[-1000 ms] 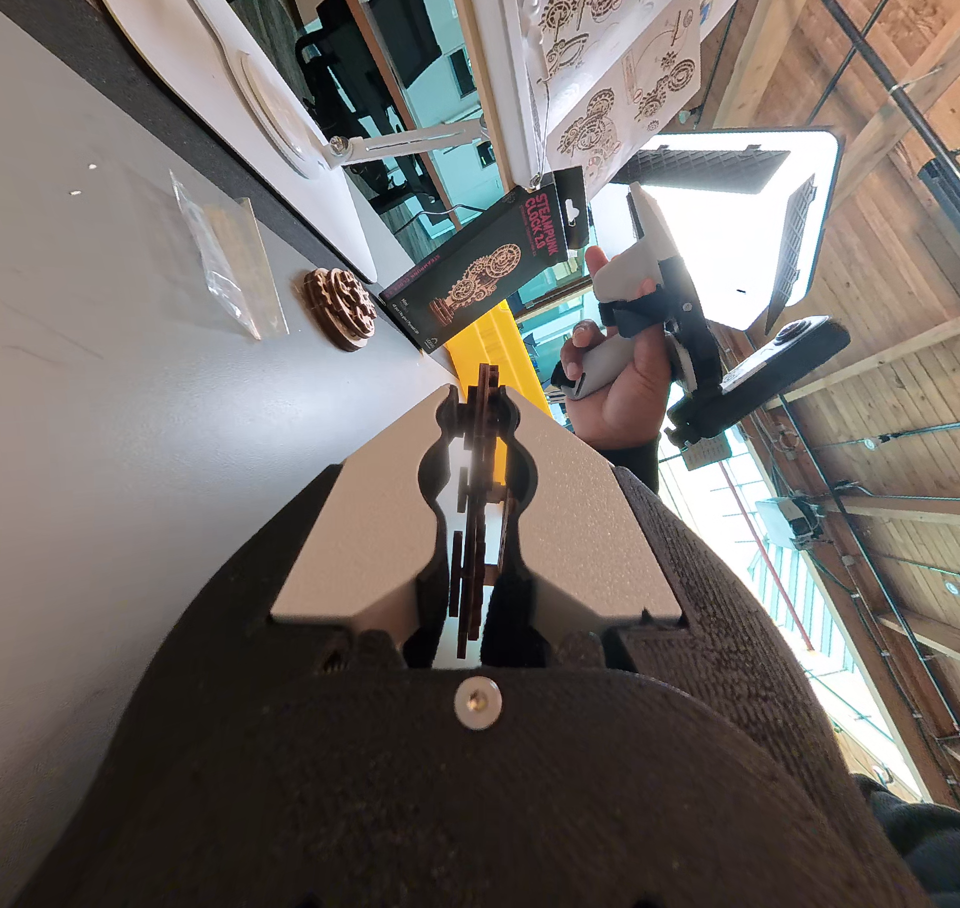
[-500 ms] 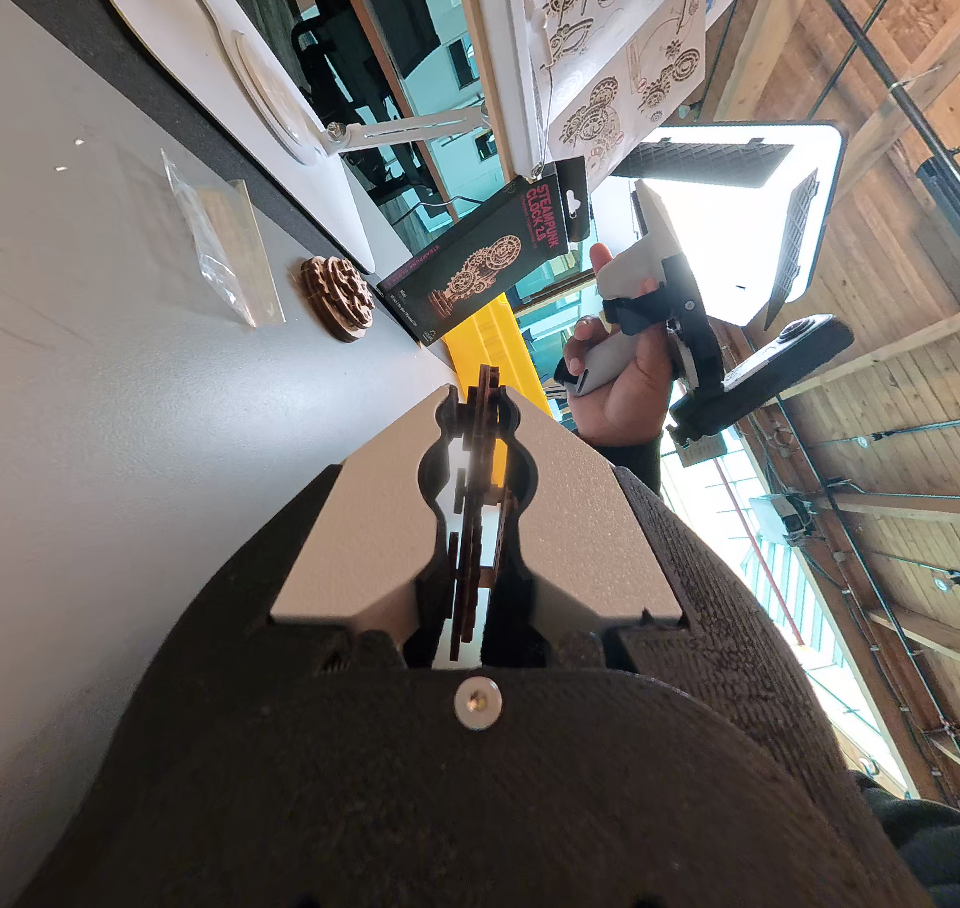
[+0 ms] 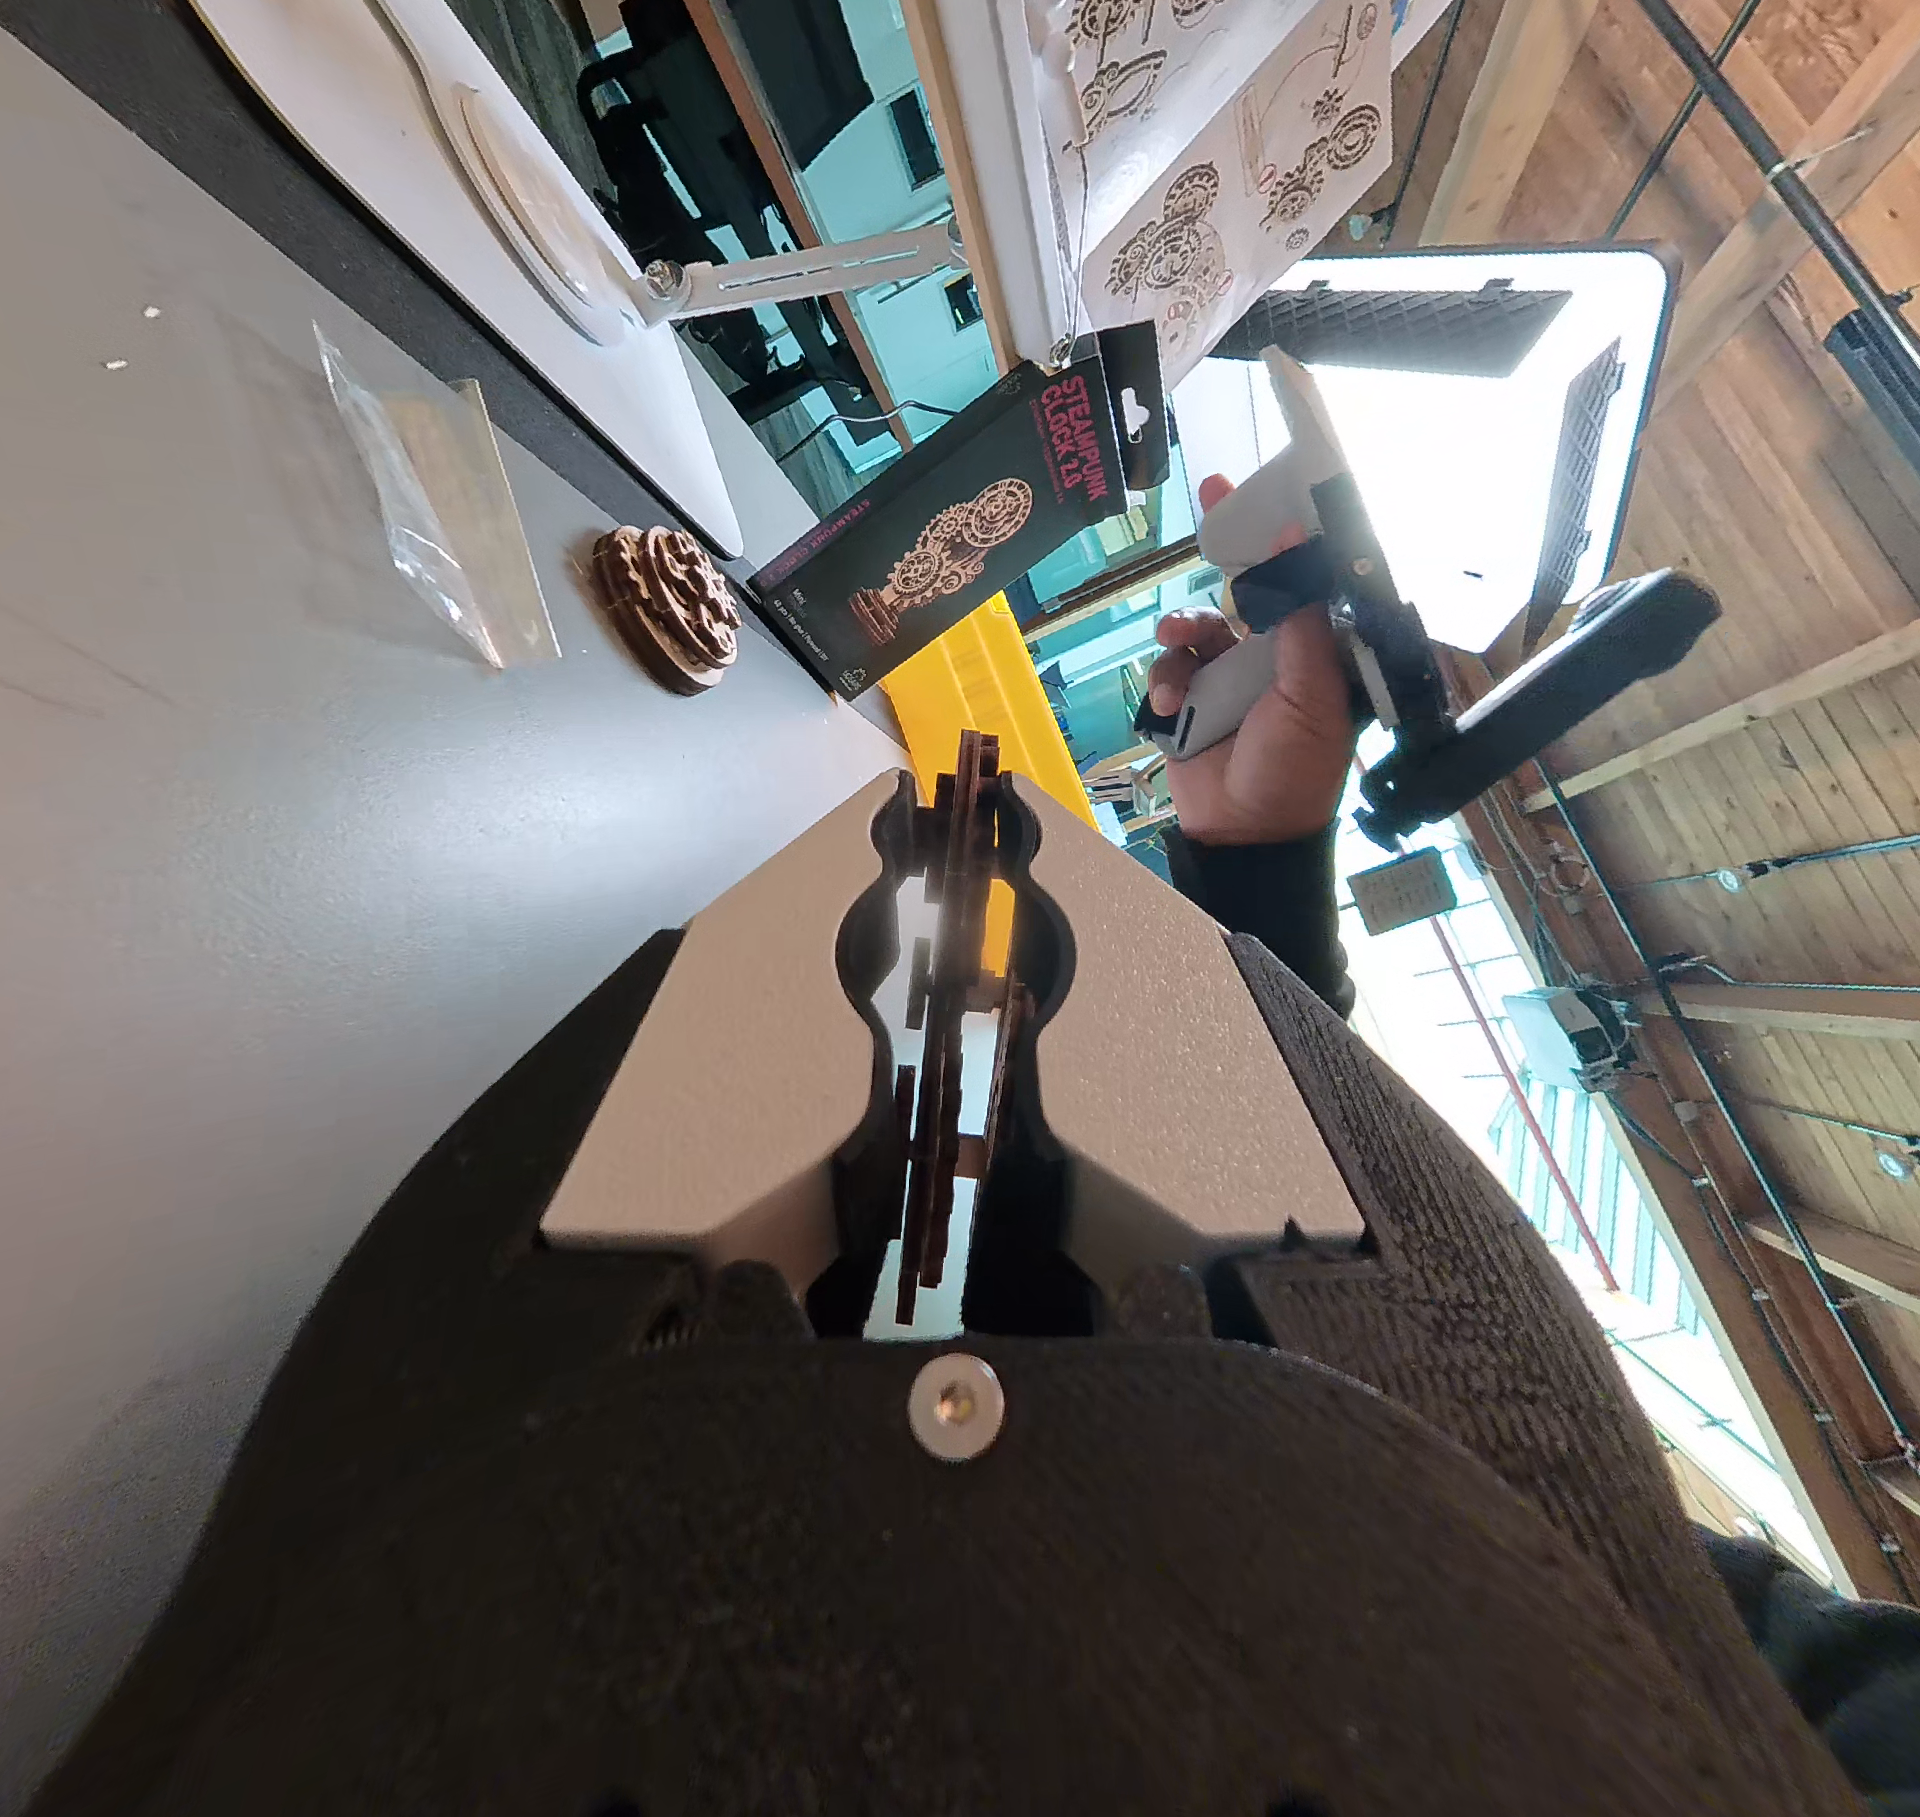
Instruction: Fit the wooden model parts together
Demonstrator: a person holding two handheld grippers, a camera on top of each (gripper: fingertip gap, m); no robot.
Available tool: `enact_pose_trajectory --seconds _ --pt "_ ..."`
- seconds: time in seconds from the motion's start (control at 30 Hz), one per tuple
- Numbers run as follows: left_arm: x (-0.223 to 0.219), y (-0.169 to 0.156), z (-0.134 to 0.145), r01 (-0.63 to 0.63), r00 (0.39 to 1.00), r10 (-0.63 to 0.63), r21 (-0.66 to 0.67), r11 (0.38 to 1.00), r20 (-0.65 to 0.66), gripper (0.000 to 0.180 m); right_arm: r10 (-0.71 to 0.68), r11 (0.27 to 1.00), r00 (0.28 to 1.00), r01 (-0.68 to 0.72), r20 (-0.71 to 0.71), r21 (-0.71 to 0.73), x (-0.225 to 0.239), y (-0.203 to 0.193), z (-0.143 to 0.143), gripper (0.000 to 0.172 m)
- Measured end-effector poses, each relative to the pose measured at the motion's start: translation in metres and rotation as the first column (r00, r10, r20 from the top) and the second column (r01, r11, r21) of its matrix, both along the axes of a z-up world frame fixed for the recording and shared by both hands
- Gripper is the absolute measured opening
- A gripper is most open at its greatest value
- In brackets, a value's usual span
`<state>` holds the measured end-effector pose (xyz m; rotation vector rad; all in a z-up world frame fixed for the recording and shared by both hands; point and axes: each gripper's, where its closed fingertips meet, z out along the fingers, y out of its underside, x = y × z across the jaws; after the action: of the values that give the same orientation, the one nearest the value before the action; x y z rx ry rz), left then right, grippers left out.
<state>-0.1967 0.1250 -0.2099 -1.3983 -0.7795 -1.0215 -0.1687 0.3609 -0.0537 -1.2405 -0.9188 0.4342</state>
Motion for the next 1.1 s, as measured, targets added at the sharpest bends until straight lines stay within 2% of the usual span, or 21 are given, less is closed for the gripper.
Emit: enact_pose_trajectory --seconds 0.1,0.17,0.27,0.37,0.4,0.5,0.57,0.67,0.93,1.1 --pt "-0.002 -0.001 0.001 -0.005 1.000 0.005 0.001 1.000 -0.004 0.013 -0.023 0.996 0.993 0.013 0.119 0.083 0.007 0.026 -0.002 0.041" --pt "-0.004 -0.001 0.001 -0.010 1.000 0.010 0.002 1.000 -0.008 0.014 0.034 0.996 0.970 -0.052 0.239 0.069 0.010 0.037 -0.013 0.059" --pt "-0.006 -0.001 -0.001 -0.011 1.000 0.011 -0.002 1.000 -0.005 0.014 0.113 0.992 0.917 -0.123 0.381 0.000 0.019 0.054 -0.030 0.076" --pt "-0.003 0.001 -0.003 -0.002 1.000 0.002 -0.007 1.000 -0.001 0.014 0.191 0.979 0.884 -0.140 0.427 -0.148 0.025 0.068 -0.051 0.078" --pt "-0.001 0.001 -0.003 0.001 1.000 -0.001 -0.008 1.000 -0.003 0.014 0.218 0.970 0.877 -0.147 0.428 -0.192 0.025 0.069 -0.059 0.076" --pt "0.000 0.000 -0.003 0.003 1.000 -0.003 -0.009 1.000 -0.012 0.013 0.264 0.953 0.870 -0.170 0.416 -0.250 0.026 0.069 -0.076 0.042" --pt "-0.001 0.000 -0.004 -0.001 1.000 0.000 -0.010 1.000 -0.012 0.013 0.292 0.943 0.877 -0.197 0.382 -0.269 0.027 0.068 -0.080 0.042" --pt "-0.002 -0.001 -0.005 -0.002 1.000 0.002 -0.011 1.000 -0.007 0.014 0.336 0.919 0.879 -0.227 0.339 -0.321 0.034 0.069 -0.077 0.032" --pt "0.001 0.001 -0.006 0.008 1.000 -0.009 -0.015 1.000 -0.010 0.014 0.360 0.899 0.845 -0.203 0.394 -0.387 0.061 0.075 -0.076 0.023" --pt "0.002 0.001 -0.007 0.011 1.000 -0.011 -0.017 1.000 -0.012 0.014 0.383 0.858 0.843 -0.172 0.378 -0.484 0.069 0.084 -0.079 0.022"
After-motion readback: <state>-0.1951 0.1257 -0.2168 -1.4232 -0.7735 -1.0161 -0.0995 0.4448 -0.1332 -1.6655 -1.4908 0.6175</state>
